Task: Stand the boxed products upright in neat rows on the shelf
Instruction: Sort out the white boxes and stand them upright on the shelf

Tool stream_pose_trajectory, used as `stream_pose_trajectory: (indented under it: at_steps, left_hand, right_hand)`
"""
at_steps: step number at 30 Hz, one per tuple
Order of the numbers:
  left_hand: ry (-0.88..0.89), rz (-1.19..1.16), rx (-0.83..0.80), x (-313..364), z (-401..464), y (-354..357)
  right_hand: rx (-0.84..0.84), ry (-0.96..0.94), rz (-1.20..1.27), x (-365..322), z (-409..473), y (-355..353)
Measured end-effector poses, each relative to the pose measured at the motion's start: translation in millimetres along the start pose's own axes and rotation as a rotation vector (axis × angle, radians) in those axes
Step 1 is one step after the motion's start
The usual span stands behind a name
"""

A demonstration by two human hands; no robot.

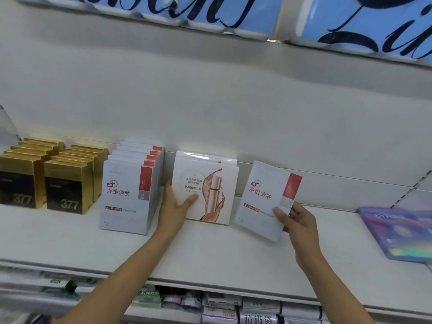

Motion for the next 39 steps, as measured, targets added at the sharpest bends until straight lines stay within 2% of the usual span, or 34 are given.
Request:
stream_pose_trajectory:
  at_steps: [4,8,13,17,19,21,26,28,34,39]
  left_hand:
    - [0.043,0.057,0.011,5.5,-7.4,-3.7]
    - [0.205,0.212,0.023,24.7,-34.5,-9.4]
    - [0.447,0.248,-0.095,36.4,-67.4,-43.5]
    - [0.595,0.325,0.182,34.0,-66.9,-108.5]
    - [0.53,0.311,0.281,20.8,-55.4,-144.1]
    - [0.424,0.299,0.282,4.5,-41.8,-171.4]
    - [0.132,0.05,-0.064,-20.4,-19.2,-192.5]
    - [0.062,0.016,-0.139,-28.1,-16.7,-194.1]
    - [-0.003,-0.075,-0.172,-25.6,-23.3,-197.1]
    - [0.022,-0.098,-0.241,-23.9,-24.7,-198.1]
  right_hand:
    - [-0.04,-0.019,0.001,-3.0,-3.4,6.8]
    - [-0.061,-0.039,0.004,-5.4,-8.5,14.7]
    - [-0.091,-0.069,0.016,-10.9,-16.9,29.1]
    - [-0.138,-0.069,0.046,-13.0,-27.4,54.0]
    - [-0.179,-0.059,0.06,-11.7,-34.3,71.9]
    - [-0.222,-0.048,0.063,-8.5,-42.1,91.8]
    - [-0.322,-0.03,0.07,-6.0,-58.9,145.4]
    - [-0.355,-0.021,0.076,-7.6,-63.0,166.4]
    - [-0.396,-0.026,0.028,-10.9,-70.0,223.6]
    - [-0.406,-0.022,0.022,-10.5,-73.1,265.2]
Point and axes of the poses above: each hand's wrist, its own z-axis towards the middle knuckle, its own y-axis out of the palm, x = y × z, the point moved 3 cm from there along z, towards the middle knuckle, and after that the axes turned 3 degrees about -y, right-handed, at the moved point
